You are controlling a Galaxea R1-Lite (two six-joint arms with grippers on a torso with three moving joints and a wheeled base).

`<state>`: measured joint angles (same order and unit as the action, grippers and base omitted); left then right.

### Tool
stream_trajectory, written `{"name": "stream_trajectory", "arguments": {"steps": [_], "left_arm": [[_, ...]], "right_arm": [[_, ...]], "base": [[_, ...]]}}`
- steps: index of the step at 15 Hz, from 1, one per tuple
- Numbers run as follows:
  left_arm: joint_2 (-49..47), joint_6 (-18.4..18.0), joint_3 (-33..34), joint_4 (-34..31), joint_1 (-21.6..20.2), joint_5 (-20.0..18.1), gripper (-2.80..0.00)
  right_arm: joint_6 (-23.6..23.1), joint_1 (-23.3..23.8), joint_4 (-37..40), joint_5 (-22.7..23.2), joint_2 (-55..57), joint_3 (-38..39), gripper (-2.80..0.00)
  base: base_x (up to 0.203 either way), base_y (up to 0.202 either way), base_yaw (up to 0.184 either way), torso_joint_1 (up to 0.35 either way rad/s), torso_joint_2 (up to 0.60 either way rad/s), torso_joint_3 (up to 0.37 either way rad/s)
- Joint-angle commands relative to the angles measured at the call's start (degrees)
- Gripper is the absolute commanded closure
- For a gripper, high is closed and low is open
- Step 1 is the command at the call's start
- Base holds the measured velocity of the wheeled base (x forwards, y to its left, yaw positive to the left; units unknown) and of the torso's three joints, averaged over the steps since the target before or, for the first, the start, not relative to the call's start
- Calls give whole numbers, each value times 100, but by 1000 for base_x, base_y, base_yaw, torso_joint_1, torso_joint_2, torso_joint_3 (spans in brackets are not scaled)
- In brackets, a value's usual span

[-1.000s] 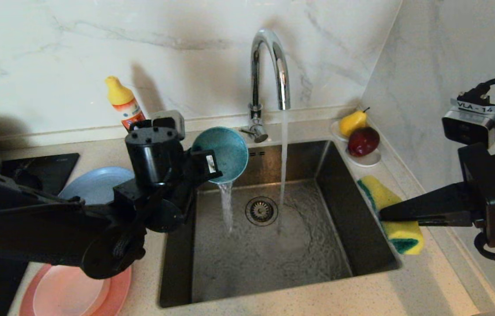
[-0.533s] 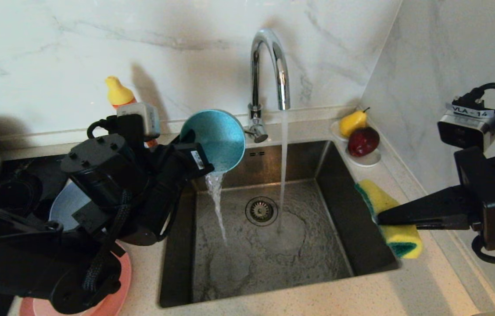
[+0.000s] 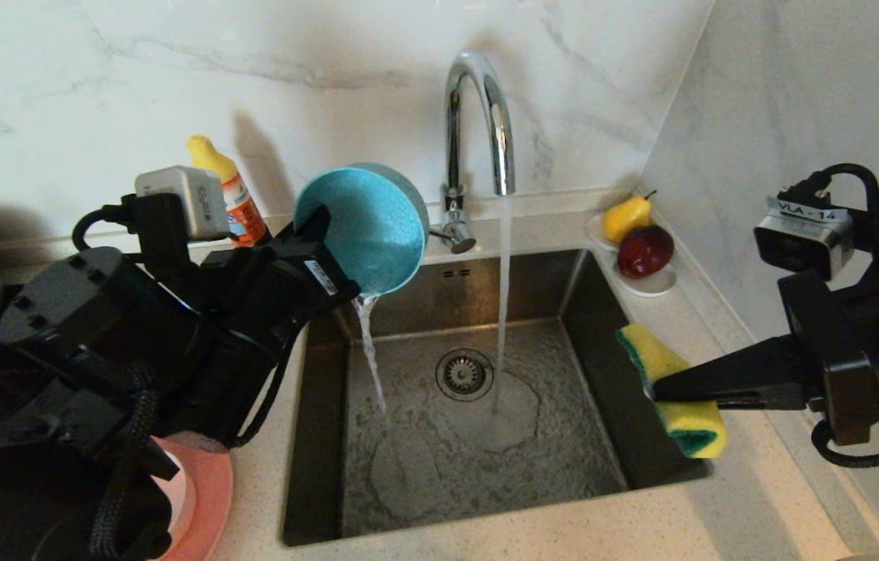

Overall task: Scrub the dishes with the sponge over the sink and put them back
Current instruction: Rinse the bowl

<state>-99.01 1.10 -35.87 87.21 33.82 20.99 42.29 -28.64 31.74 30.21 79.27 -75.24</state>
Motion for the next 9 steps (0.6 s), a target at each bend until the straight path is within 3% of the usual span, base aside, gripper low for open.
{"name": "stream_trajectory", "arguments": {"steps": [1,9], "left_arm": [[198,-31,98,45,2,-69,0],[681,-180,169,45,2,-350,0]], "right_arm": [[25,7,25,11,89,-17,0],[19,42,7,20,132,3,0]], "base": [[0,0,0,0,0,0],[0,0,0,0,0,0]]}}
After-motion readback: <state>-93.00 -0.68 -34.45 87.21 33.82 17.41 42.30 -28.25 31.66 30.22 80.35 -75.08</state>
